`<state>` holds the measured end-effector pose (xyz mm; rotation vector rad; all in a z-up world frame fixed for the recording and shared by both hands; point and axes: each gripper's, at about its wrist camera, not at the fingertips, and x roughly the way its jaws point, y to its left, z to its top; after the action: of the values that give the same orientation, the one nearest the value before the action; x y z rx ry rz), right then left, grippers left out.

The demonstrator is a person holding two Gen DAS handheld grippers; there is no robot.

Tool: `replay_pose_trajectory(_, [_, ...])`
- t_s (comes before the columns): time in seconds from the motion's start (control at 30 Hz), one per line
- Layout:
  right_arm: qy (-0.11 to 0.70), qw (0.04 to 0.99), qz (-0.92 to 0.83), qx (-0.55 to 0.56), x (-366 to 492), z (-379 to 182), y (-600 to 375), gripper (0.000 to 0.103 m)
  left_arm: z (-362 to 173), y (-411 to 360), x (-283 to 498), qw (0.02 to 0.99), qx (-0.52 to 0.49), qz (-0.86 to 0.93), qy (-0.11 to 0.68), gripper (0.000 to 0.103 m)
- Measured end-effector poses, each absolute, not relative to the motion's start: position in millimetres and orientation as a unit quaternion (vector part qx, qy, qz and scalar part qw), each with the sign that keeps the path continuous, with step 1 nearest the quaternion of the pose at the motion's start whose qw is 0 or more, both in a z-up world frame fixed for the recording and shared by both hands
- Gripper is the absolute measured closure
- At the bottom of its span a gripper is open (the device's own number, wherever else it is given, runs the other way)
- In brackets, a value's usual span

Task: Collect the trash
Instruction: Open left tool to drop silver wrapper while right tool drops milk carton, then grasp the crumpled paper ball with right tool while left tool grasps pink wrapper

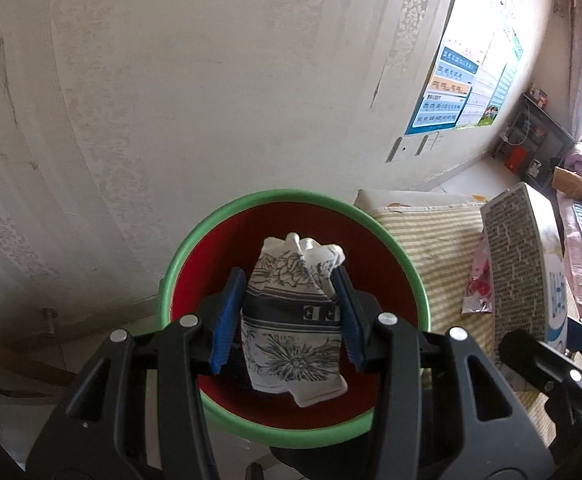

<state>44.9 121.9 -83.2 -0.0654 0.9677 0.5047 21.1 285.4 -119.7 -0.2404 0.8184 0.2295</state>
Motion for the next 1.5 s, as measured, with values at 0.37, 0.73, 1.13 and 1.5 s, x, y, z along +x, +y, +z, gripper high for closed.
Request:
replay_pose_trajectory(0.37, [0.462, 0.853, 0.241, -0.031, 49.7, -86.4, 123.7, 0.045, -120.2, 287.1, 23.8, 0.905, -0.115, 0.11, 0.395, 0.06])
replay_pose_trajectory(0.73, [0.464, 0.85, 0.248, -0.019, 54.0, -86.6, 126.2, 0.045, -125.1, 290.1, 26.5, 0.901, -0.116, 0.117, 0.401, 0.059])
replay_pose_trajectory(1.13, [0.44, 0.861, 0.254, 0.004, 49.3, -74.1, 110.0, 0.032, -130.6, 290.8, 25.7, 0.892, -0.125, 0.127, 0.415, 0.034])
replay_pose_trajectory(1.5, [0.466, 0.884, 0.038, 0.031, 24.1, -106.4, -57.9, 0.032, -116.9, 218.9, 25.2, 0.903, -0.096, 0.052, 0.416, 0.033])
